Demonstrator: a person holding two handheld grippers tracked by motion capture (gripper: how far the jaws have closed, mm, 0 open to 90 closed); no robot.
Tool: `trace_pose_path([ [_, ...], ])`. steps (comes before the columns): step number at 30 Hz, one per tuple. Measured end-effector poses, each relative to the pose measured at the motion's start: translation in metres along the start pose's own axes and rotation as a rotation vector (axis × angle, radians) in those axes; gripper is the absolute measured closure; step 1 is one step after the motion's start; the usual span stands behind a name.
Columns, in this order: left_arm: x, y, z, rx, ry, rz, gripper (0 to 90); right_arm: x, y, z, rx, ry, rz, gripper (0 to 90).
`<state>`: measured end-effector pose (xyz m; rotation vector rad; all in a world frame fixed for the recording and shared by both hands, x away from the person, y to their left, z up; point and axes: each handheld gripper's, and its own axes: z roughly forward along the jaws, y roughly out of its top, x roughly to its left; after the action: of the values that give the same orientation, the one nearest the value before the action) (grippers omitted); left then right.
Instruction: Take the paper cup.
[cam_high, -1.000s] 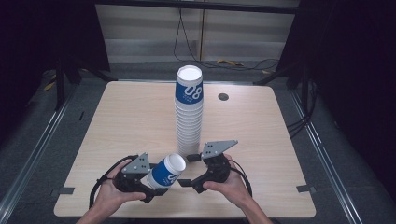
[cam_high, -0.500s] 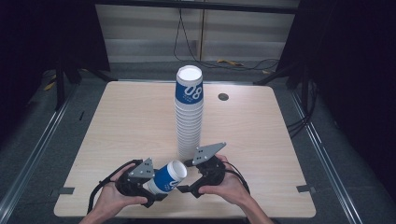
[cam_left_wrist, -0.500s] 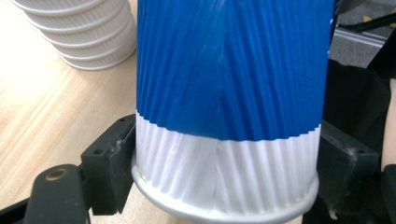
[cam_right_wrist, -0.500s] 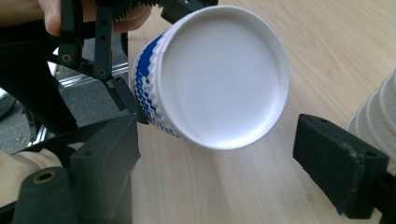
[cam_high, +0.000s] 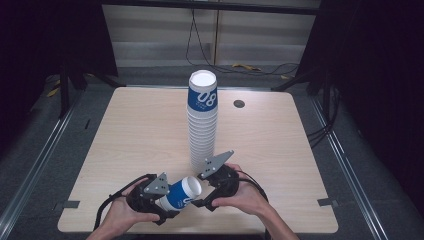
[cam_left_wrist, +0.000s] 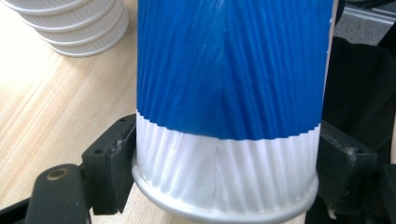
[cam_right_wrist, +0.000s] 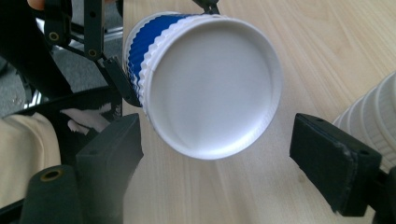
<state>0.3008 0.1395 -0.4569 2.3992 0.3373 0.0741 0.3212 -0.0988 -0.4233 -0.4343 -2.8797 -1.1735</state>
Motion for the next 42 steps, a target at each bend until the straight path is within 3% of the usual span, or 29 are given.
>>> trace_pose_path([
  [9, -0.004, 0.002, 0.005, 0.043, -0.003, 0.03, 19.7, 0.008, 0.011, 0.009, 0.137, -0.005, -0.086, 17.3],
  [15, -0.007, 0.005, 0.008, 0.071, -0.02, 0.059, 19.7, 0.008, 0.013, 0.017, 0.182, 0.02, -0.112, 18.0],
  [21, -0.008, 0.005, 0.011, 0.085, -0.022, 0.062, 19.7, 0.01, 0.018, 0.02, 0.225, 0.036, -0.121, 19.3],
  [33, -0.01, 0.003, 0.013, 0.101, -0.018, 0.088, 19.7, 0.01, 0.021, 0.029, 0.257, 0.089, -0.129, 24.9],
  [34, -0.011, 0.002, 0.014, 0.092, -0.013, 0.094, 19.7, 0.01, 0.021, 0.029, 0.26, 0.095, -0.113, 25.6],
  [39, -0.011, 0.001, 0.012, 0.066, -0.003, 0.102, 17.5, 0.01, 0.02, 0.027, 0.252, 0.093, -0.132, 26.9],
  [42, -0.01, 0.0, 0.007, 0.03, 0.025, 0.099, 16.6, 0.01, 0.019, 0.024, 0.234, 0.076, -0.129, 27.3],
])
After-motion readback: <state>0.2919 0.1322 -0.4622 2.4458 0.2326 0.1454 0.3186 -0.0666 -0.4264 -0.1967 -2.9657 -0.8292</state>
